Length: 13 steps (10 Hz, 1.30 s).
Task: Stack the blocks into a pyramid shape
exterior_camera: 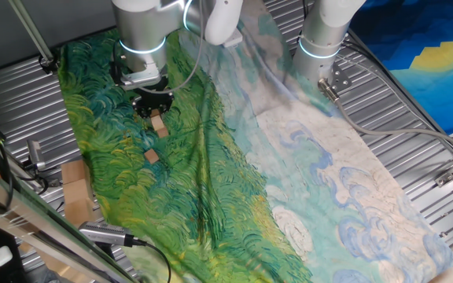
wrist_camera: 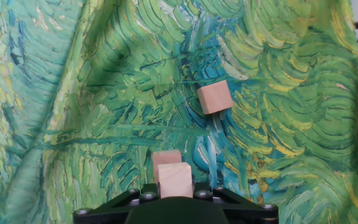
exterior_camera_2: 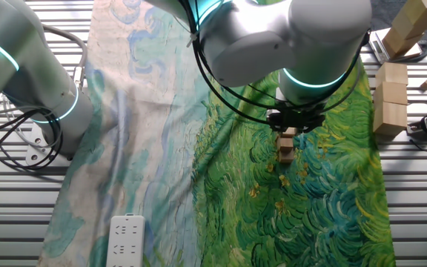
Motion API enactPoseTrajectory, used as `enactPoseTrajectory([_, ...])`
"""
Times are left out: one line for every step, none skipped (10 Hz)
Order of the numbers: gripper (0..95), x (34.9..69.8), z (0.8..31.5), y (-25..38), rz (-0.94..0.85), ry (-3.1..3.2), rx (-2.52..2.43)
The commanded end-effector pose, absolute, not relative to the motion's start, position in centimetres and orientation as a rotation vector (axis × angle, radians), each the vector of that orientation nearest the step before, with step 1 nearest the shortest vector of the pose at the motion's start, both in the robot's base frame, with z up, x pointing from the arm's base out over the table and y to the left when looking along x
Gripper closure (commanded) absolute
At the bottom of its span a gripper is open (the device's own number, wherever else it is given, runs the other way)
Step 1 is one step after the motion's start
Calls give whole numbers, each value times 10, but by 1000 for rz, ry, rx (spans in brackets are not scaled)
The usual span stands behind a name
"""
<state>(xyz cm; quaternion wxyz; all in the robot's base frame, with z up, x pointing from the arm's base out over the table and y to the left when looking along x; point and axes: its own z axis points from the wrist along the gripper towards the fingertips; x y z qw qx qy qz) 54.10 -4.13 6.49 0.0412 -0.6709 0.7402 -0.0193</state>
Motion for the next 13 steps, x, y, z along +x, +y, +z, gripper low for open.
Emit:
enactPoseTrajectory([950, 541, 64, -42, -67, 2259, -2058])
enactPoseTrajectory([950, 541, 63, -42, -69, 2256, -2060])
enactPoseTrajectory([950, 541, 62, -42, -69, 2256, -2060])
enactPoseTrajectory([950, 541, 61, -42, -68, 2255, -2060])
enactPoseTrajectory([950, 541, 61, -42, -68, 2255, -2060])
enactPoseTrajectory([950, 541, 61, -42, -68, 2254, -2061])
enactPoseTrajectory([950, 541, 61, -42, -68, 2253, -2062])
enactPoseTrajectory([760, 541, 60, -42, -68, 2252, -2064])
enactPoseTrajectory([760, 541, 60, -42, -68, 2254, -2063])
enactPoseTrajectory([760, 542, 60, -41, -67, 2255, -2061])
enactPoseTrajectory([760, 542, 60, -41, -65, 2256, -2059])
enactPoseTrajectory([760, 542, 59, -41, -60, 2257, -2057])
enactPoseTrajectory([760, 541, 60, -41, -59, 2257, -2056])
